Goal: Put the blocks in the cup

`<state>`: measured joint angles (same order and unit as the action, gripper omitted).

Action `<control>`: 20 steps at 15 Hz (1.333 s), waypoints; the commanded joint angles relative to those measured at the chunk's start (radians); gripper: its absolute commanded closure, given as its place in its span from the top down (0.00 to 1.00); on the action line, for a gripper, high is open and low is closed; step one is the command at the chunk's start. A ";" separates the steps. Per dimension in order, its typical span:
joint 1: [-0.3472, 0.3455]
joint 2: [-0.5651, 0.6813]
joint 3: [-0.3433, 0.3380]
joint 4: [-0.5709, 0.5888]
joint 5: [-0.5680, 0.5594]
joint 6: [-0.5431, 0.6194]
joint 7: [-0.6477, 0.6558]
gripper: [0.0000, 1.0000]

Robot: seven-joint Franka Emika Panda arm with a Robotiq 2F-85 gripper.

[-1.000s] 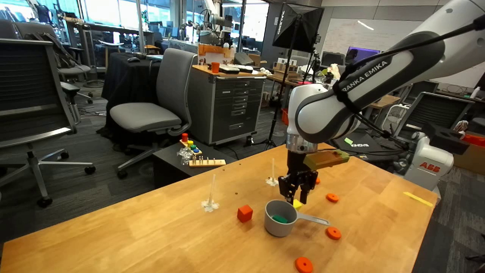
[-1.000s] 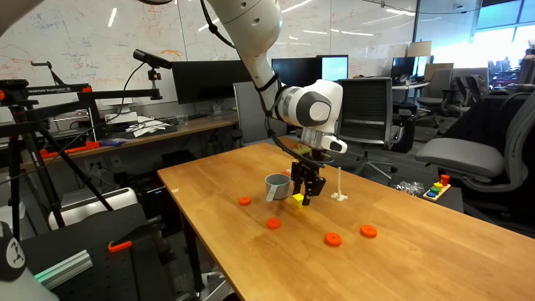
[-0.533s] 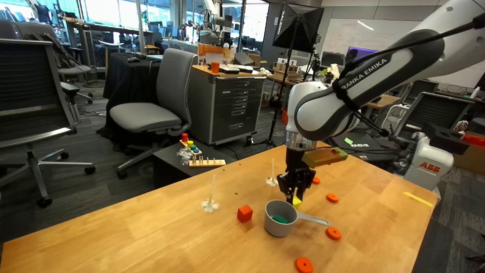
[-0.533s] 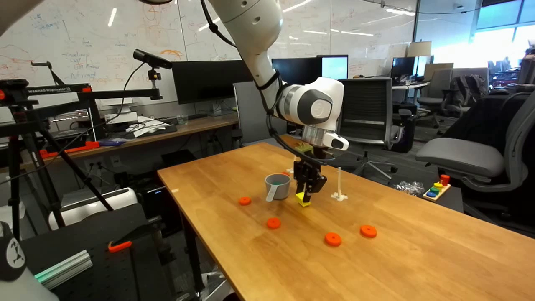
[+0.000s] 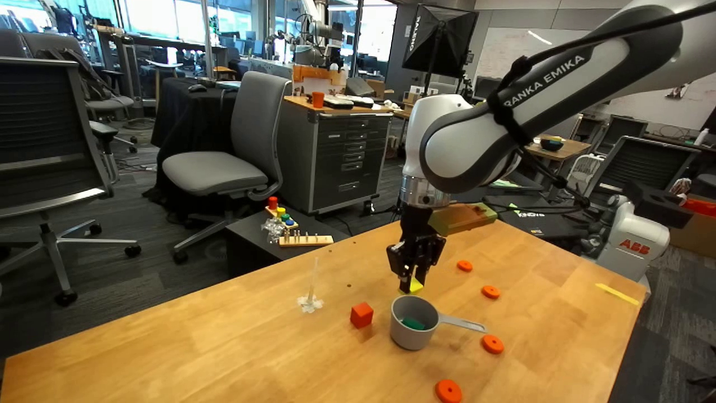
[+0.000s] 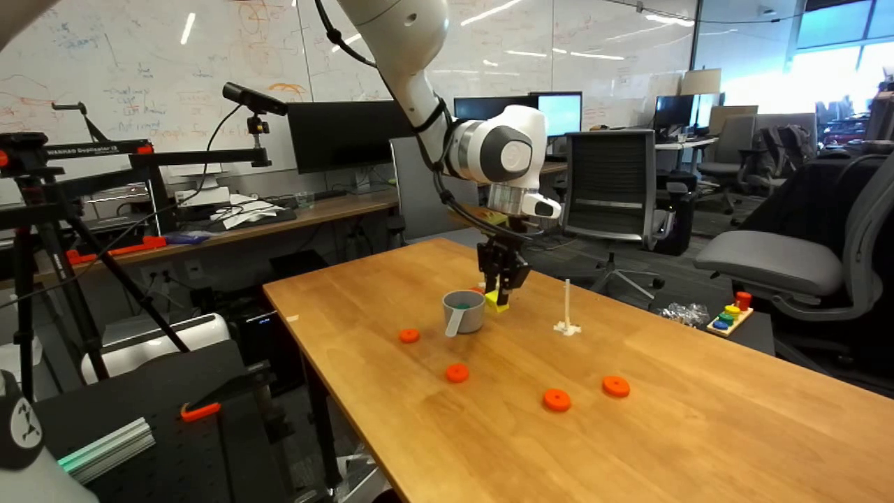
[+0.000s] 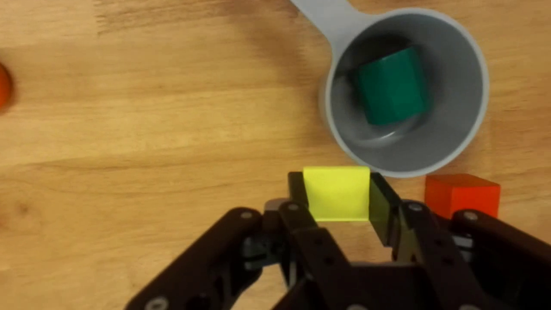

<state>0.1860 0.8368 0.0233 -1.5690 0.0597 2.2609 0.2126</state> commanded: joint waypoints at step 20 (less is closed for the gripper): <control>0.059 -0.072 0.030 -0.076 -0.012 -0.005 0.083 0.71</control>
<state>0.2385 0.7890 0.0525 -1.6210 0.0449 2.2623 0.2715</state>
